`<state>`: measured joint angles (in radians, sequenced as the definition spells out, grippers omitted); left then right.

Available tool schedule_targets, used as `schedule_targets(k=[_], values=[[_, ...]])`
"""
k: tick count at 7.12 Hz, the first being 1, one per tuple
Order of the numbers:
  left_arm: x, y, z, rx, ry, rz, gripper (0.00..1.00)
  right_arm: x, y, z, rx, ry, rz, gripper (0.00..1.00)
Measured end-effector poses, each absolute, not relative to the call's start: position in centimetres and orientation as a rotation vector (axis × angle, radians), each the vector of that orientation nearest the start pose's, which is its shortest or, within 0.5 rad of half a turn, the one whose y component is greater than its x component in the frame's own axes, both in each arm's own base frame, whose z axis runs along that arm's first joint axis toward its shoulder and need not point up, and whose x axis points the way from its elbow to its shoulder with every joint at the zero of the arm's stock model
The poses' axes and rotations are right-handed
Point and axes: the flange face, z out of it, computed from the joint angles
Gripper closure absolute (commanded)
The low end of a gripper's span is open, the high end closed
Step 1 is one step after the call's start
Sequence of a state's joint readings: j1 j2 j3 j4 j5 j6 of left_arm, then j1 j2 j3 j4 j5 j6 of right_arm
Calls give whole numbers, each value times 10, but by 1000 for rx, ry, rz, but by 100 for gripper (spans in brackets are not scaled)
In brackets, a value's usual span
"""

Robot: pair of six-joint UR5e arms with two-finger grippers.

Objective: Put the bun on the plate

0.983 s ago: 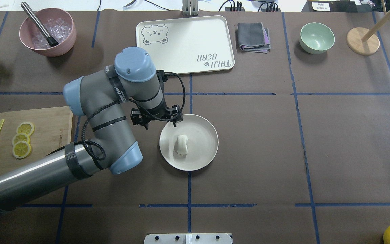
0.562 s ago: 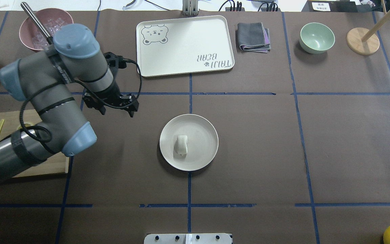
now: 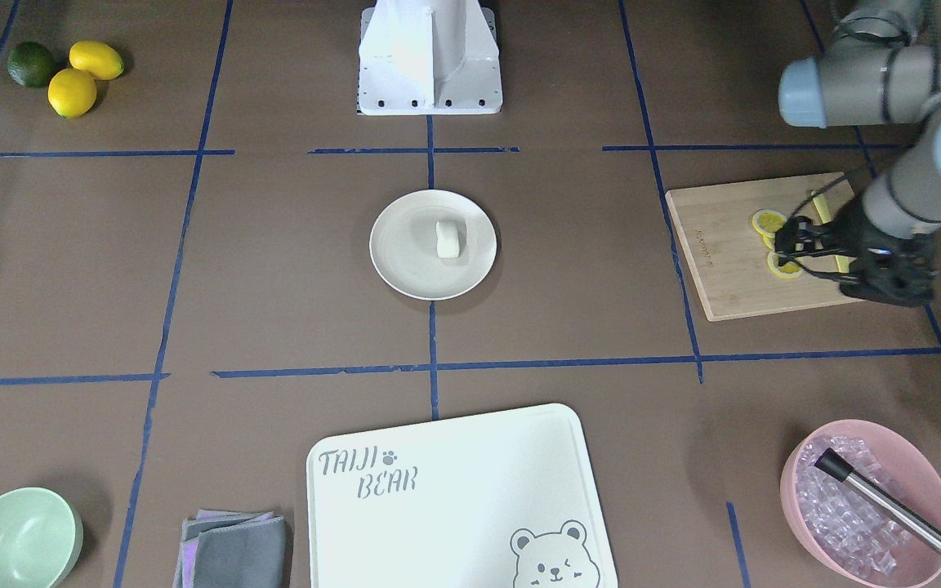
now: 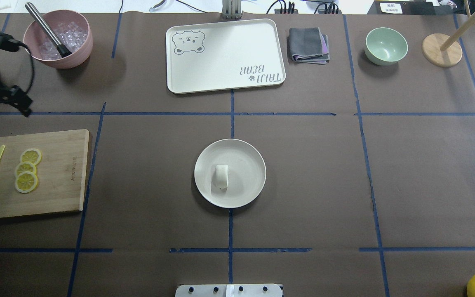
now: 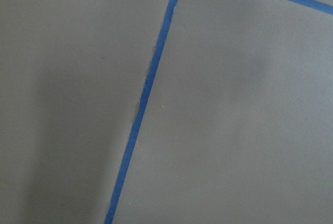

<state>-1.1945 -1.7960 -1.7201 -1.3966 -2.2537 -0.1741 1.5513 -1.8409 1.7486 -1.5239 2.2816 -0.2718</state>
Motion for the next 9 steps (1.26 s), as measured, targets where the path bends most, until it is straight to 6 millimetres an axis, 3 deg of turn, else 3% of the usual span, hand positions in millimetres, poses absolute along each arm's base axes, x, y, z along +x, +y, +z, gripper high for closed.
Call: schedule_targets(k=[1,2,3,5,9], values=[[73,-555,540,-15,722,220,0,65,-378,689,47,-715,-242,0],[19,-544,587,-33,773,196,0,68,-388,684,58,-715,-226,0],[-18,-529,626,-46,821,184,0,70,-398,677,66,-715,-210,0],[-54,-493,671,-71,853,141,0,70,-405,671,71,-714,-193,0],[-62,-463,700,-12,811,166,0,70,-405,671,74,-714,-190,0]])
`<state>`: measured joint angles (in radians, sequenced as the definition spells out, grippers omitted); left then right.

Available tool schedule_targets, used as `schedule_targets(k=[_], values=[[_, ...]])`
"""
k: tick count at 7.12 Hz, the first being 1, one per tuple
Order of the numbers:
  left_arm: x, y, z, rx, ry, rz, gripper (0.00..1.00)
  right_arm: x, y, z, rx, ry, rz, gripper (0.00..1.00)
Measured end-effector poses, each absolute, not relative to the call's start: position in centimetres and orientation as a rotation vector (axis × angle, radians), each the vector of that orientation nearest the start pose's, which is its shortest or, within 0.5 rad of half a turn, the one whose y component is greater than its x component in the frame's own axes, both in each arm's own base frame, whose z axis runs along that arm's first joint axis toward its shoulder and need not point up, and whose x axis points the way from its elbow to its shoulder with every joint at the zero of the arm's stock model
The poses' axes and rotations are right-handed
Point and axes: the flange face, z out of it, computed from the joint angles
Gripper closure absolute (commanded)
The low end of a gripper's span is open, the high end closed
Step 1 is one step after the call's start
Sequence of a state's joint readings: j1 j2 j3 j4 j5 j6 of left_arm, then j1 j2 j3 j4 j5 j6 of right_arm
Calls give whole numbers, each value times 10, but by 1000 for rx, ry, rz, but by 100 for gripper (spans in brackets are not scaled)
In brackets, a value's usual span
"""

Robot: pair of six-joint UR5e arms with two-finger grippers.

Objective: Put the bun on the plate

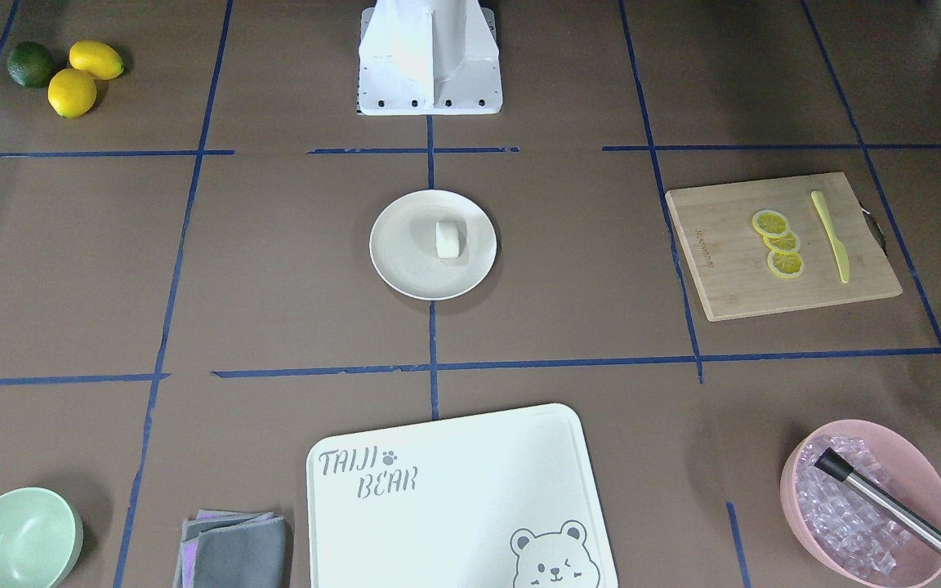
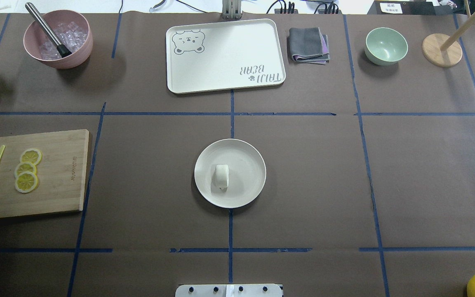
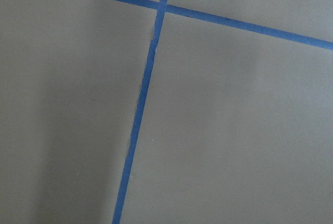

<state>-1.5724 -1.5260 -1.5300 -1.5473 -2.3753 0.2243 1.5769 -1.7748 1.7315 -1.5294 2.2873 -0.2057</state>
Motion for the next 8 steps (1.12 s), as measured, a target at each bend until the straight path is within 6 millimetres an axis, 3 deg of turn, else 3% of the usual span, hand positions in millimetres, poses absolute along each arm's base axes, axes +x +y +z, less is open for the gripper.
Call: schedule_targets(k=[8], values=[[-67,-456,705,26,747,188,0,70,-403,674,71,-716,-189,0]])
